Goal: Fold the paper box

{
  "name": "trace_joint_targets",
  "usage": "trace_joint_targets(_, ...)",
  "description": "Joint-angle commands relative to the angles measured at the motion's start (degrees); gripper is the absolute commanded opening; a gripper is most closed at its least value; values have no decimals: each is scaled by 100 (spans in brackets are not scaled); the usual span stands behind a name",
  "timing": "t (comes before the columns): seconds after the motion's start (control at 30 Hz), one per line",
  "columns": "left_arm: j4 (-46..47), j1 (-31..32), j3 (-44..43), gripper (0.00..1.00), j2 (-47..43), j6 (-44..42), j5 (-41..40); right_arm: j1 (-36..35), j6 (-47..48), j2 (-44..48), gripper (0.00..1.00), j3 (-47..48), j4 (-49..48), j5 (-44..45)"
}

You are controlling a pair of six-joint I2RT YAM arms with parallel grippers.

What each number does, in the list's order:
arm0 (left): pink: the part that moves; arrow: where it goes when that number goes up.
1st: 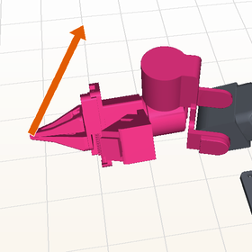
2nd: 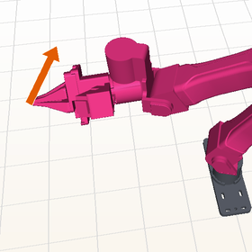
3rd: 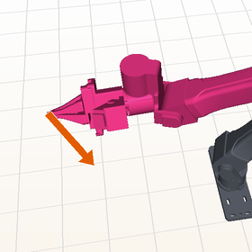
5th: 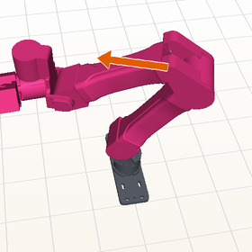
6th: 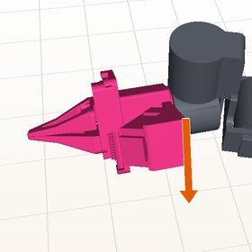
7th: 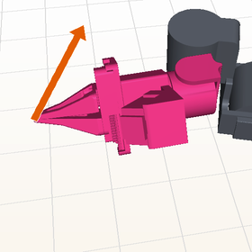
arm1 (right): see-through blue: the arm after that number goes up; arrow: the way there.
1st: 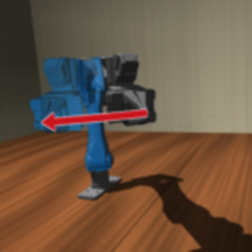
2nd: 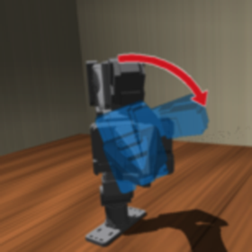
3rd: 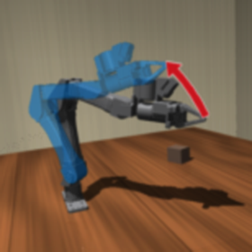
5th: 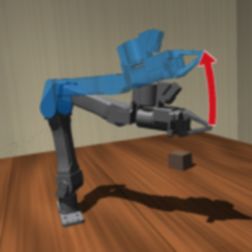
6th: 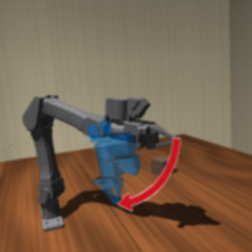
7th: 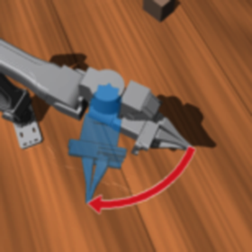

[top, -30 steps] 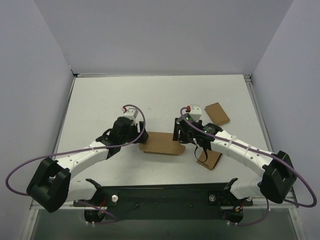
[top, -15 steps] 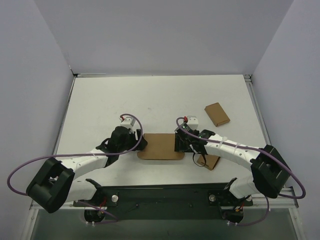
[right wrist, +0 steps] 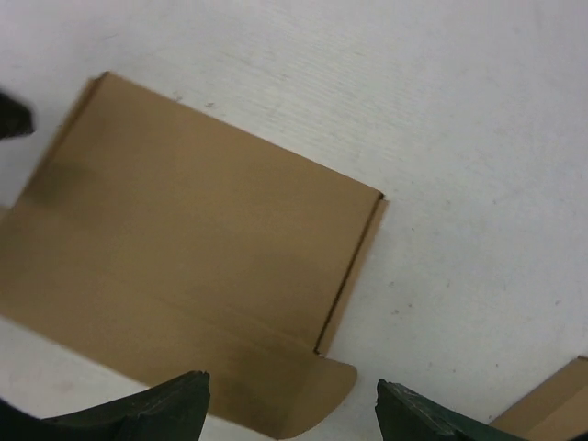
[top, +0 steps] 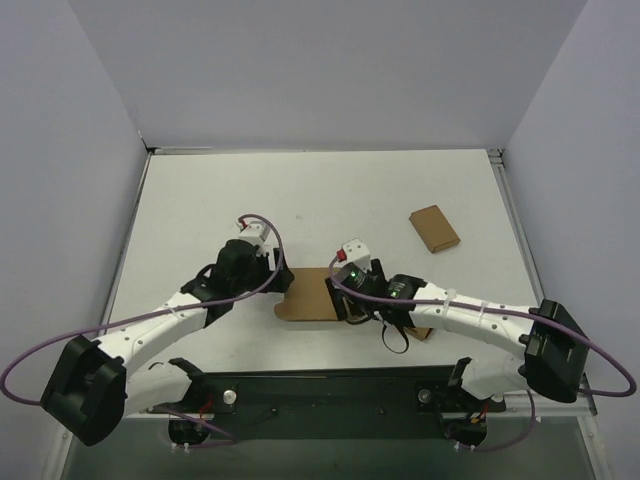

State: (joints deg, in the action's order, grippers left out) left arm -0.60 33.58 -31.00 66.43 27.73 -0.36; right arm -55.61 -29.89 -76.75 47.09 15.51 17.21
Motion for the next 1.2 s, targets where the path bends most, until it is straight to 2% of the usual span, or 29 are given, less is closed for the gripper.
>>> trace_joint_targets(0.0, -992, -185, -923, 85, -499, -189, 36, -948, 1491, 187, 73, 414, -12, 993)
trace_joint_targets(0.13, -1635, -431, -1495, 87, -658, -364, 422, -1652, 2153, -190, 75, 476, -398, 1801)
trace_joint_targets(0.17, -1723, -519, -1601, 87, -710, -390, 771, -1759, 2302, -391, 75, 485, -495, 1908)
trace_joint_targets(0.27, -1847, -923, -1970, 87, -789, -382, 1745, -2172, 2891, -813, 75, 538, -908, 2066)
trace_joint_targets(0.4, -2040, -1433, -2410, 87, -781, -478, 2267, -2515, 3463, -1254, 76, 608, -1339, 2041)
trace_joint_targets(0.57, -2286, -1741, -2700, 87, -667, -1058, 1874, -2595, 3726, -1903, 76, 827, -1419, 2513)
trace_joint_targets(0.73, -2146, -1759, -2438, 87, -746, -1305, 1417, -2533, 3745, -2449, 74, 1100, -1384, 3104)
trace_joint_targets(1.03, -1874, -1785, -2059, 87, -790, -1472, 1196, -2244, 3938, -2986, 54, 1144, -1349, 3069)
trace_joint_targets(1.13, -1838, -1811, -2024, 87, -807, -1463, 1222, -2199, 3982, -3030, 42, 1171, -1296, 3060)
trace_joint_targets(1.17, -1847, -1811, -2015, 87, -825, -1472, 1214, -2199, 3991, -3004, 34, 1188, -1209, 3034)
